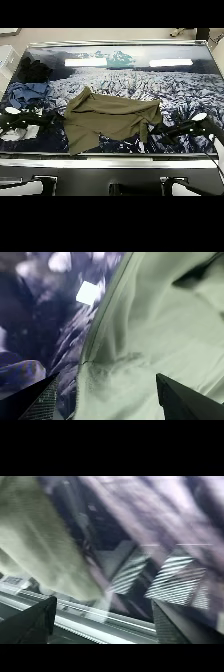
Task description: Fold the clothes and pants, and hang the long-sleeved shirts on hangers.
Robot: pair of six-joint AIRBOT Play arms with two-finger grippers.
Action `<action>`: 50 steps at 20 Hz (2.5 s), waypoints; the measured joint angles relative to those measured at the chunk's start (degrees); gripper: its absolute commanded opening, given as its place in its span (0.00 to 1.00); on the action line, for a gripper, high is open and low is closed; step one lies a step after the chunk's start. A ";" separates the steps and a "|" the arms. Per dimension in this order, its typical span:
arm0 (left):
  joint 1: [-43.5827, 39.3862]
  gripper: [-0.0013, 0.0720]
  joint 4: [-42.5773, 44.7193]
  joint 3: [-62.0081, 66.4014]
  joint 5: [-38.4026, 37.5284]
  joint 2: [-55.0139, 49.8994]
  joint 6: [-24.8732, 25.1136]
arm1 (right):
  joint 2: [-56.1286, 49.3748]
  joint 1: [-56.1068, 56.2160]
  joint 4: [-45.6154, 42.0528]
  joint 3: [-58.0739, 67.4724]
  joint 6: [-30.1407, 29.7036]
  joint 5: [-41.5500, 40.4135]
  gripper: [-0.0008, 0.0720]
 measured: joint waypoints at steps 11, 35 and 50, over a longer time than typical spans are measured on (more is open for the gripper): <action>-5.60 0.05 -3.54 -0.22 2.27 -1.16 4.04 | -1.18 16.35 3.76 -0.85 3.54 -12.96 0.07; -5.77 0.05 -5.77 52.83 20.41 42.88 10.75 | 41.42 7.26 -16.72 56.98 7.21 -18.03 0.07; -6.49 0.05 -0.35 17.18 7.82 4.96 4.04 | -7.89 7.50 -6.14 36.06 18.16 -10.54 0.07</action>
